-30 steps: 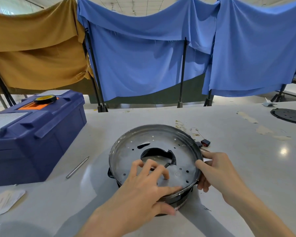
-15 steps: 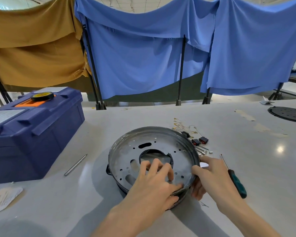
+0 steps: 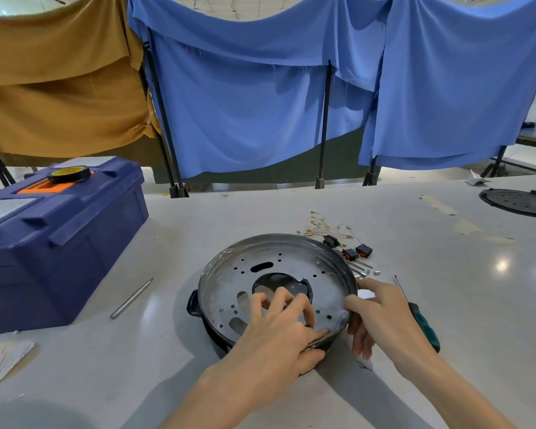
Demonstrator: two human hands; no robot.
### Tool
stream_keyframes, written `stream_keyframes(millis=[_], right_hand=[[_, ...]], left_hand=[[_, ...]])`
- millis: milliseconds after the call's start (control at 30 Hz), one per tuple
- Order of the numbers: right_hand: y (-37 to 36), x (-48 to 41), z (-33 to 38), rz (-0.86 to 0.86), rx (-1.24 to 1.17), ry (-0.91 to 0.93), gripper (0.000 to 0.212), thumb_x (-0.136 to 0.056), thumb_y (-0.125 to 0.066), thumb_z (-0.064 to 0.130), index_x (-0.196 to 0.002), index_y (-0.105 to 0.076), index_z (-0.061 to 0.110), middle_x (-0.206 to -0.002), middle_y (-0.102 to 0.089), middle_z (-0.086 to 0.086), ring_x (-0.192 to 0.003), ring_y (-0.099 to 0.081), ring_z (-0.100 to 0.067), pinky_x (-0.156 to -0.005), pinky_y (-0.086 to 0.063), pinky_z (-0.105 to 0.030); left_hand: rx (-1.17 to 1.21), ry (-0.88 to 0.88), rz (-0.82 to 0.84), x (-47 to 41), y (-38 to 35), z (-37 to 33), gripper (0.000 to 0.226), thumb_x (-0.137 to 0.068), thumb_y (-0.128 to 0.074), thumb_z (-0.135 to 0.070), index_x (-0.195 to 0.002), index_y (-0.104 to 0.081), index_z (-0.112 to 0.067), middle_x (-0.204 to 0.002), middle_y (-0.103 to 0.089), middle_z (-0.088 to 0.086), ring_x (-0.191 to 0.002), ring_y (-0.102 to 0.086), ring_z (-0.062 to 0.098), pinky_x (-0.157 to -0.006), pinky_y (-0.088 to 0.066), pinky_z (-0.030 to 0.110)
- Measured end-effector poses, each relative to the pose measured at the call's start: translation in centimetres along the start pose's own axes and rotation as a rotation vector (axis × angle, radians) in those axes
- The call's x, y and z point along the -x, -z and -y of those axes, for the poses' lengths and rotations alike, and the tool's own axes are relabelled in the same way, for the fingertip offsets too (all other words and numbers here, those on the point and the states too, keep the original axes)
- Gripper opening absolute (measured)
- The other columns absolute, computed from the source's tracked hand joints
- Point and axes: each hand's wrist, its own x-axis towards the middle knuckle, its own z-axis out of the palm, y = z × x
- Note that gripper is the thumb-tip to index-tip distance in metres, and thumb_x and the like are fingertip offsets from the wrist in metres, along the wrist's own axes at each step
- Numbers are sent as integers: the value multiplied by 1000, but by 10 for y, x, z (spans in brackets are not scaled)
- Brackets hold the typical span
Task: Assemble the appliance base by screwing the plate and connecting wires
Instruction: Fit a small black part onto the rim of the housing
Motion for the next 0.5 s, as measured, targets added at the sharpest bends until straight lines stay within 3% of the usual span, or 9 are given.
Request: stream_keyframes(millis=[133, 267, 500], right_hand=[[0, -5, -1, 2, 105, 16, 32, -92, -46, 14, -123, -52, 16, -57, -66, -15, -39, -62, -29, -46, -48, -28], [-3, -7, 0, 0, 177, 36, 16, -94, -40, 16, -96, -56, 13, -55, -66, -17, -38, -61, -27, -41, -48, -24], [-13, -16, 0, 3, 100, 38, 20, -90, -41, 12, -74, -53, 10, -54, -63, -23, -37, -59, -34, -38, -45, -27]], left_hand=[[30, 34, 10, 1, -2, -3, 32, -100, -40, -47, -120, -62, -33, -121, -31, -14, -115, -20, 15, -96, -14, 42], [56, 48, -4, 3, -1, -5, 31, -101, -40, -45, -121, -61, -33, -120, -30, -14, -114, -21, 15, -95, -14, 41], [73, 86, 21, -1, 1, 1, 30, -101, -42, -42, -118, -63, -29, -123, -32, -12, -116, -22, 17, -99, -16, 42]])
